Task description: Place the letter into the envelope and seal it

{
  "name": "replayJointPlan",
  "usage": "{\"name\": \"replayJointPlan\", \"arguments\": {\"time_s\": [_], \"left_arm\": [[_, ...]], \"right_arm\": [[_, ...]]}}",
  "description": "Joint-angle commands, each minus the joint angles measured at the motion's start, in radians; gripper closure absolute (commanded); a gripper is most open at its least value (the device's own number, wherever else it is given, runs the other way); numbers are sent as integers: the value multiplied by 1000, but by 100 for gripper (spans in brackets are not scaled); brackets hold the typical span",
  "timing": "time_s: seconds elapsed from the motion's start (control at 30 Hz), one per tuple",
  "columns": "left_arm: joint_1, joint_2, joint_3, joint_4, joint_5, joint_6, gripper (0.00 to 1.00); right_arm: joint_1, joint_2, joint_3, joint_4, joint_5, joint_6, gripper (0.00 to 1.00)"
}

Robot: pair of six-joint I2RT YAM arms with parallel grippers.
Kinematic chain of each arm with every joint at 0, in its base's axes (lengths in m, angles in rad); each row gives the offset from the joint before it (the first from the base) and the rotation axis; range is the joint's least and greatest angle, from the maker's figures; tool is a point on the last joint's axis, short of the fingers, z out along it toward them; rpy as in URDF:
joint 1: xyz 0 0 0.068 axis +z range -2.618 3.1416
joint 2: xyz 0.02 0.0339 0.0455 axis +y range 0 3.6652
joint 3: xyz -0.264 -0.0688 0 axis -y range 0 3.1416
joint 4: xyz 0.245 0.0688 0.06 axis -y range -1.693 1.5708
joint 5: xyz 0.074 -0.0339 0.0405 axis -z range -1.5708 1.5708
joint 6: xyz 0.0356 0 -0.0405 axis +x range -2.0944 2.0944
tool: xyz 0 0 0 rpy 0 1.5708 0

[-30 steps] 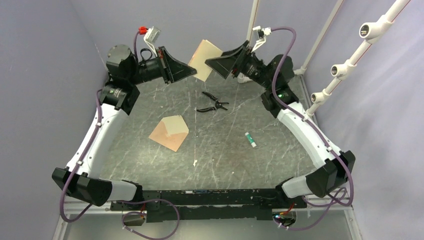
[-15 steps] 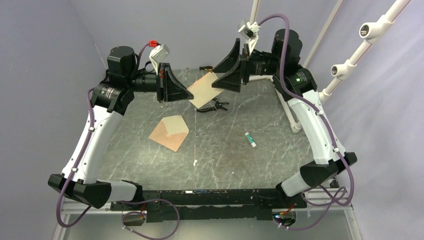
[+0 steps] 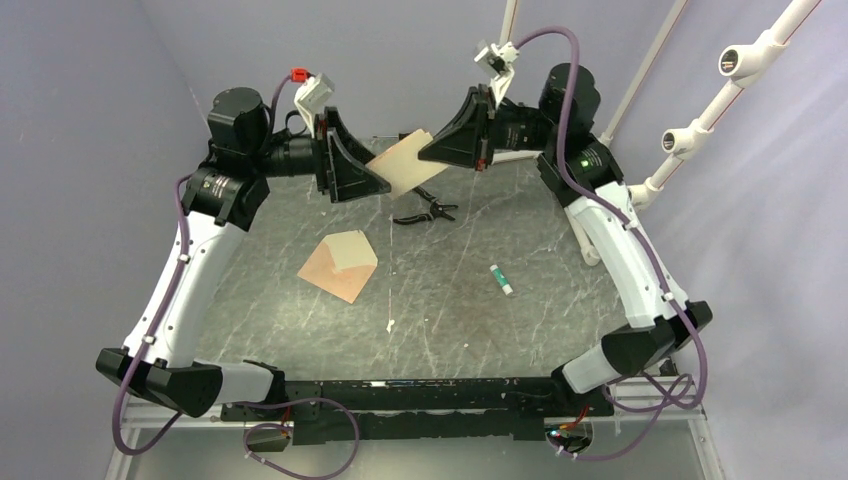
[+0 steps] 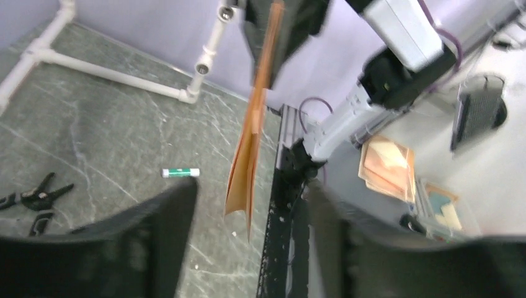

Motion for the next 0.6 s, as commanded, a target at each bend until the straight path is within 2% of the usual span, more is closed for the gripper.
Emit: {"name": "replayJointPlan", "arguments": {"time_s": [0.0, 0.07, 0.17, 0.3, 0.37, 0.47, 0.57], "left_arm": [[-3, -37, -34, 330, -214, -290, 15], [-3, -45, -86, 492, -275, -428, 11], [-4, -34, -165, 756, -320, -622, 12], [-6, -1, -177, 847, -395, -728, 16], [-7, 12, -194, 950, -402, -781, 16], [-10, 35, -191, 1030, -394, -841, 19], [-12, 44, -179, 1029, -378, -829, 21]], "right_arm": [[4, -121, -95, 403, 158, 168, 100], [4, -148, -160, 552, 264, 261, 100], [6, -165, -267, 794, 401, 424, 100], [6, -171, -344, 923, 521, 530, 100], [7, -177, -380, 962, 571, 569, 100], [8, -172, -401, 989, 596, 604, 100], [9, -157, -394, 985, 577, 615, 100]]}}
